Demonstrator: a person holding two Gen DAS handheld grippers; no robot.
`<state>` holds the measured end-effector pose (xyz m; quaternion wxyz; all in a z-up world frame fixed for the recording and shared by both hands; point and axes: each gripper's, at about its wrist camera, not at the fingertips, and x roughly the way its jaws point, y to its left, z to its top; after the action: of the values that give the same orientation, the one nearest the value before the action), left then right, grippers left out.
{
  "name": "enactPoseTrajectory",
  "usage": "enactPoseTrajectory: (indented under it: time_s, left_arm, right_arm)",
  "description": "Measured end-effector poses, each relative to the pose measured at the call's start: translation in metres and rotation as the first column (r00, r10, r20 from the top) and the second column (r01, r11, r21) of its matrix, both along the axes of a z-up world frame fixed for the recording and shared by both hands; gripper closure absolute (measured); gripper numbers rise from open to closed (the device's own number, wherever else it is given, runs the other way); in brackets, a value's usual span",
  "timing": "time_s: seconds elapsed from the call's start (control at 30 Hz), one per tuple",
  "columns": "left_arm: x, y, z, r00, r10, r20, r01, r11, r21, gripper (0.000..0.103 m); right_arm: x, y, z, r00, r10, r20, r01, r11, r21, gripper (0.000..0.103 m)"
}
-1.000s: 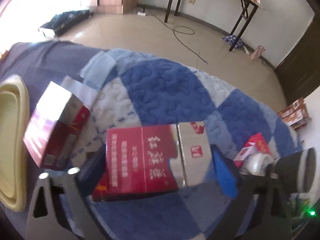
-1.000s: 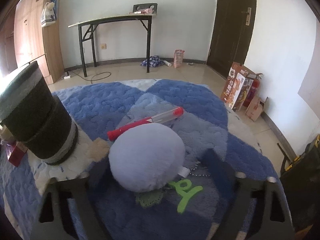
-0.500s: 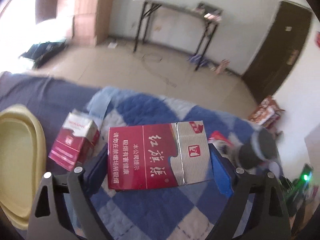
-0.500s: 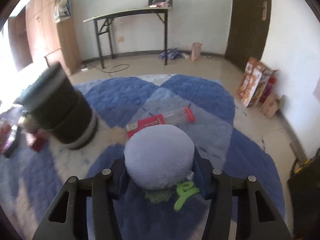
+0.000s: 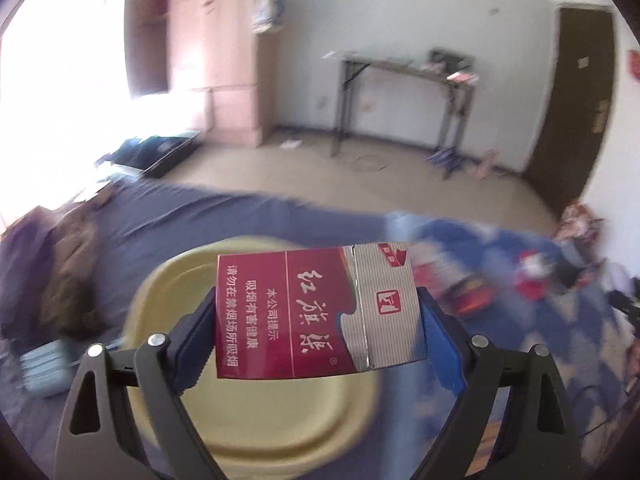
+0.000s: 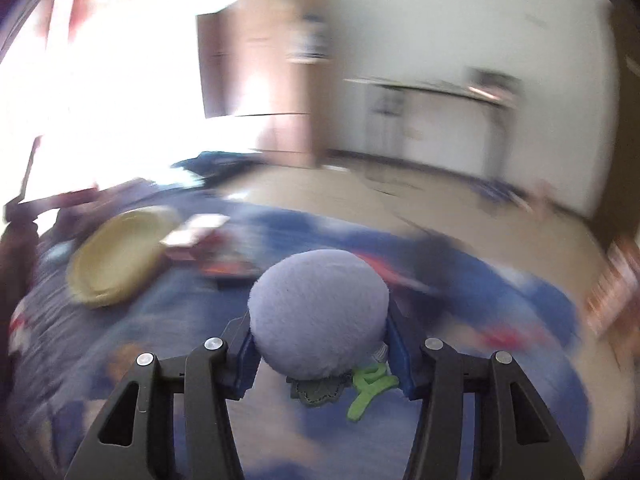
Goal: Organize rigid objects
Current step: 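Carry the box and pompom into the yellow basin and open both tools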
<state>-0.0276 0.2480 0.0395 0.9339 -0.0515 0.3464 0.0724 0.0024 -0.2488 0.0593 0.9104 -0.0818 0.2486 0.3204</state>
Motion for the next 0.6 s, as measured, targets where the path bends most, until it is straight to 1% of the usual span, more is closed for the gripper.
enactPoseTrajectory:
  time_s: [0.03,0.1,0.13,0.2,0.27,0.3,0.33,0.4,0.43,0.53,0.6]
  left_arm:
    - [0.004,0.016,-0.006,0.999,0.025,-0.026,-0.025,0.999,0.026,0.013]
    - [0.009,0.038,-0.021,0.996,0.051,-0.071,-0.048,0.998,0.048,0.013]
    - [0.013,0.048,-0.027,0.995,0.059,-0.083,-0.056,0.998,0.036,0.013]
    - [0.021,0.061,-0.041,0.992,0.058,-0.115,-0.056,0.998,0.022,0.013]
    - [0.033,0.073,-0.054,0.985,0.042,-0.166,-0.040,0.999,0.015,0.013]
    - [0.038,0.079,-0.059,0.981,0.039,-0.191,-0.040,0.999,-0.001,0.013]
    - [0.049,0.083,-0.066,0.976,0.042,-0.214,-0.047,0.999,-0.019,0.013]
    - [0.059,0.091,-0.077,0.972,0.051,-0.230,-0.059,0.998,-0.030,0.013]
    - [0.064,0.091,-0.084,0.967,0.057,-0.249,-0.065,0.998,-0.027,0.013]
    - [0.069,0.103,-0.100,0.959,0.081,-0.272,-0.104,0.992,-0.069,0.013]
    - [0.072,0.108,-0.109,0.954,0.100,-0.283,-0.118,0.992,-0.047,0.013]
  right_arm:
    - [-0.007,0.042,0.001,0.995,0.101,0.014,-0.101,0.995,-0.019,0.051]
    - [-0.016,0.100,-0.003,0.971,0.238,0.015,-0.237,0.970,-0.052,0.051]
    - [-0.022,0.145,-0.009,0.942,0.336,-0.012,-0.336,0.939,-0.069,0.051]
    - [-0.027,0.199,-0.019,0.897,0.438,-0.061,-0.442,0.892,-0.097,0.051]
    - [-0.030,0.259,-0.033,0.847,0.521,-0.101,-0.531,0.833,-0.157,0.051]
    - [-0.032,0.278,-0.038,0.835,0.539,-0.106,-0.550,0.816,-0.179,0.051]
    - [-0.027,0.304,-0.046,0.822,0.555,-0.131,-0.570,0.797,-0.201,0.051]
    - [-0.021,0.326,-0.056,0.815,0.557,-0.160,-0.579,0.784,-0.224,0.051]
    - [-0.018,0.339,-0.063,0.814,0.555,-0.173,-0.581,0.774,-0.251,0.051]
    - [-0.008,0.352,-0.076,0.810,0.543,-0.224,-0.586,0.764,-0.269,0.051]
    - [-0.009,0.363,-0.082,0.812,0.540,-0.219,-0.583,0.758,-0.292,0.051]
